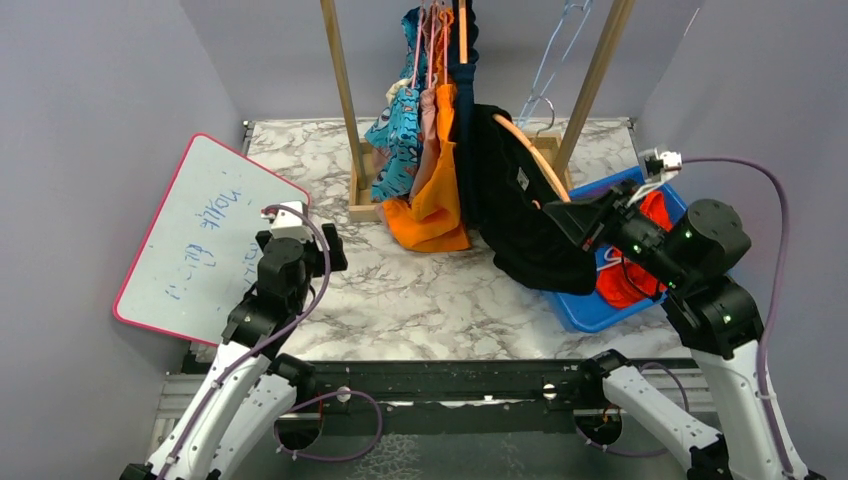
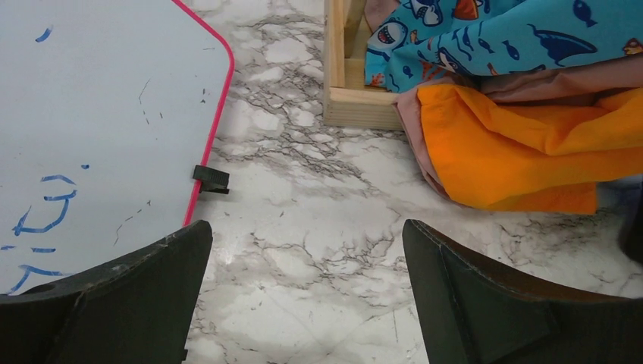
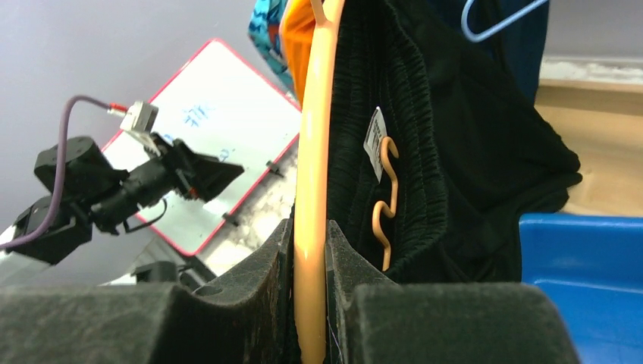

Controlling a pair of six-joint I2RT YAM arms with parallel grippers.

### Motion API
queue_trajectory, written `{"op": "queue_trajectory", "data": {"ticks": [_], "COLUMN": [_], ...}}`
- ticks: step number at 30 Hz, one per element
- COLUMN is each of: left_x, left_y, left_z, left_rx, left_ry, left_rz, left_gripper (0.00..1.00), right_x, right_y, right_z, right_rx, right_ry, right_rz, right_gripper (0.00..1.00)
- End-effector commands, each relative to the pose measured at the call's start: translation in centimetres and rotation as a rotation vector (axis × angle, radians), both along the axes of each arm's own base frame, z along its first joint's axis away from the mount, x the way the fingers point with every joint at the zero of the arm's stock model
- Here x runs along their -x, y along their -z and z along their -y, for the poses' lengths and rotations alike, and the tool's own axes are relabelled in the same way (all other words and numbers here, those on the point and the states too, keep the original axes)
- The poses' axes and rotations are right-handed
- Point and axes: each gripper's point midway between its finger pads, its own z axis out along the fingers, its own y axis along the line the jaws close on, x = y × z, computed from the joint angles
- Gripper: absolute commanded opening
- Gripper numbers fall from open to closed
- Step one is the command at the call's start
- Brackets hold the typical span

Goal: Remove the shorts from the hanger
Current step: Pick up the hanger from the clothes rod.

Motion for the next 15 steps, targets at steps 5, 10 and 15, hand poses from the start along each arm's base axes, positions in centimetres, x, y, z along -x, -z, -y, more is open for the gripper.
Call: {"op": "queue_trajectory", "data": {"ticks": [5,10,15], "left_x": [0.6,0.6,0.6], "left_y": [-3.2,-3.4,-3.4], "left_z": [0.0,0.2,0.4], "left_rx": [0.049,0.056,0.061], "left_ry": [0.020,0.030,0.036], "left_rz": [0.111,0.116,0.115], "left_gripper": [0.99,0.99,0.99], "right_x": [5.7,8.1,10.3], "right_y": [2.0,2.9,3.7], "right_z": [0.8,1.1,-1.2], "right_rx": [-0.049,-0.037,0.008], "right_ry": [-0.073,-0.111,-0.333], "right_rz": [-0.030,-0.040,-0.050], "right_gripper": [0.01,0.01,0.01]}}
